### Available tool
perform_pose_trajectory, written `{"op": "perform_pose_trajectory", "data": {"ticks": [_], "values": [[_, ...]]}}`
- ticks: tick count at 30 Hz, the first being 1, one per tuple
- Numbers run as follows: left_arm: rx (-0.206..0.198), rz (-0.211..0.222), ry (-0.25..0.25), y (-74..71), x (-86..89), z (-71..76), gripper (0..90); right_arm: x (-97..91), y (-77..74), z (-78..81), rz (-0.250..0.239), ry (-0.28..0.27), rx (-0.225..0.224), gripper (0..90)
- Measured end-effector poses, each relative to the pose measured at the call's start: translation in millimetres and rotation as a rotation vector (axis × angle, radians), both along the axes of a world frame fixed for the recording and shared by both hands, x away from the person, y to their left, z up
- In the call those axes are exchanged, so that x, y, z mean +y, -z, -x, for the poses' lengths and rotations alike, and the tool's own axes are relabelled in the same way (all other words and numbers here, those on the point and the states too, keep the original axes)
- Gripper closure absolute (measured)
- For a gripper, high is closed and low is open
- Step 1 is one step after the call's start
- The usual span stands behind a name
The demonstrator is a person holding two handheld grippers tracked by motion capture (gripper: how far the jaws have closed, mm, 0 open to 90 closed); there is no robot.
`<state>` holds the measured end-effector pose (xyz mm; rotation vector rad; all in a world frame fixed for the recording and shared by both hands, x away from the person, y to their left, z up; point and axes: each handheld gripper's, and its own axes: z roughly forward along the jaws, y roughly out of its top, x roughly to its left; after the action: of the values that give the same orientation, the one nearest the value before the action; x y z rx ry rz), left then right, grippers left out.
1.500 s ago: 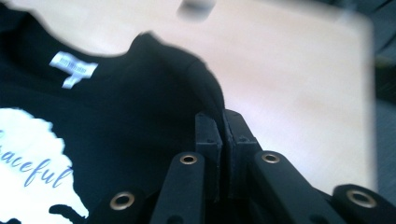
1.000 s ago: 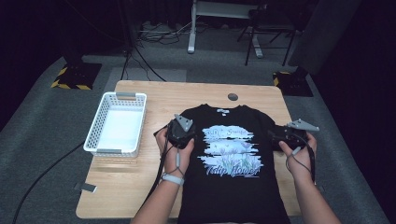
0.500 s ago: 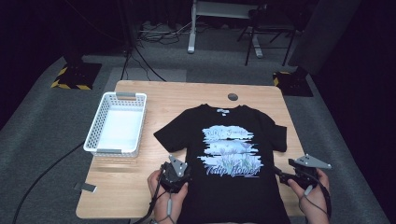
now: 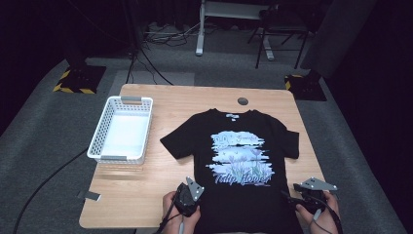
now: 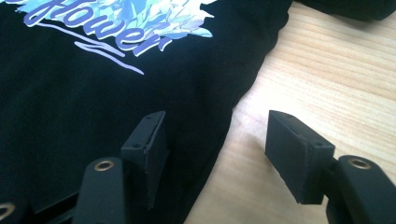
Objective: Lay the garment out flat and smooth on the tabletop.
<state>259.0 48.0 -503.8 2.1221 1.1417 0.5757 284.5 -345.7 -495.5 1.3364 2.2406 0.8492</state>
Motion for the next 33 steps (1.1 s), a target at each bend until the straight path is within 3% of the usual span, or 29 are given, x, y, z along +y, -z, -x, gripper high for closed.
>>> {"op": "perform_pose_trajectory", "data": {"ticks": [2, 5, 8, 10, 15, 18, 23, 28, 33], "values": [[-0.003, -0.008, 0.011, 0.0, 1.9, 9.2, 83.9, 1.9, 0.3, 7.6, 0.013, -0.007, -0.016, 40.8], [0.011, -0.002, 0.015, -1.3, 5.4, 20.1, 81.6, 3.6, -0.7, 21.1, 0.019, -0.023, -0.006, 41.6], [0.011, 0.037, -0.022, -3.5, 9.8, 17.2, 62.9, 5.5, -4.5, 26.4, 0.024, -0.042, 0.031, 40.6], [-0.013, 0.05, -0.047, -6.5, 10.7, 9.9, 53.5, 8.4, -7.3, 23.3, 0.013, -0.039, 0.009, 37.6], [-0.056, 0.062, -0.056, -14.0, 1.2, -11.5, 41.3, 19.2, -13.7, -3.3, -0.025, -0.039, -0.063, 28.7], [-0.061, 0.058, -0.062, -14.2, -7.7, -24.4, 38.4, 28.4, -15.2, -24.4, -0.022, -0.051, -0.071, 26.7], [-0.018, 0.093, -0.111, -6.3, -20.7, -42.7, 34.6, 42.6, -11.1, -50.7, -0.011, -0.043, -0.026, 22.3], [0.007, 0.072, -0.109, 0.3, -30.7, -55.0, 33.5, 54.4, -5.8, -67.0, -0.016, -0.051, -0.012, 20.3], [0.027, 0.079, -0.116, 3.7, -30.5, -64.1, 31.4, 64.7, -1.2, -81.0, 0.013, -0.075, 0.003, 16.7]]}}
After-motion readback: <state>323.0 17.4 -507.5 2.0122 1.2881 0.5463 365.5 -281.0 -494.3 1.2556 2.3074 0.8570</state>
